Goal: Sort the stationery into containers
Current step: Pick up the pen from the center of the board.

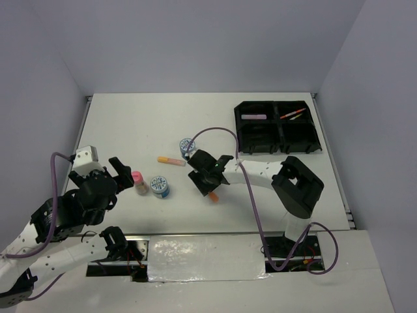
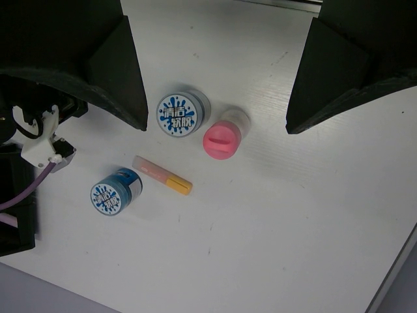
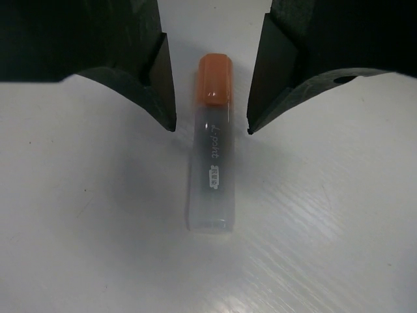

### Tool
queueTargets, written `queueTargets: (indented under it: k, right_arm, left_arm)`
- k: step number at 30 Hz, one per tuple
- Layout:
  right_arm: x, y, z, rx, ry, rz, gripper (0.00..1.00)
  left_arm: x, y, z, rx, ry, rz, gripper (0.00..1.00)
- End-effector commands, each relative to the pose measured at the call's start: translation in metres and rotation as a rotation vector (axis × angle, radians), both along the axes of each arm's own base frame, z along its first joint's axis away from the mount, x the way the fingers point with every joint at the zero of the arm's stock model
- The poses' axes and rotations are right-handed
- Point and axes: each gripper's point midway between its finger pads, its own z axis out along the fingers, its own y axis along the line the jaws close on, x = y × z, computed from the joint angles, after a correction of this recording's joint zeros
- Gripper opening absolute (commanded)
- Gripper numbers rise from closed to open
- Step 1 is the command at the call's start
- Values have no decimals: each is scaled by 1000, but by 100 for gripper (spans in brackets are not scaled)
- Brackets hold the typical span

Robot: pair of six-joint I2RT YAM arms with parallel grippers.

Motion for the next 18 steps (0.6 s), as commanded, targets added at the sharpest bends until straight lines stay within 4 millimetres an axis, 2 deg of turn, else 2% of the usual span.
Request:
queueTargets:
  k: [1,4,8,10,11,13,16,17,18]
  right_arm:
    - [-6,-11,-13,-71,15,-13,54]
    - [-7,-9,-18,-75,26,-5,47]
    - [-7,-5,-22,-73,40,7,46]
    - [-8,-2,-23,-59,48,19,35]
    - [-6,3,-20,-39,39,21,19]
    - [0,6,-9,-16,3,12,1]
    - [24,3,19,29,-84,-58,0]
    - [37,6,33,76,-118,-93,0]
    - [55,-1,53,133,-155,-148,0]
  left_arm:
    - [1,2,2,-5,-11,14,99]
    - [1,2,2,-7,-13,13,99]
    - [1,2,3,-10,-15,13,99]
    - [1,2,2,-9,-14,12,99]
    - [1,2,2,-10,-15,11,99]
    - [1,1,2,-9,-14,10,99]
    - [2,0,2,-6,-12,6,99]
    - [2,0,2,-4,-12,6,99]
    - [2,0,2,0,-9,6,99]
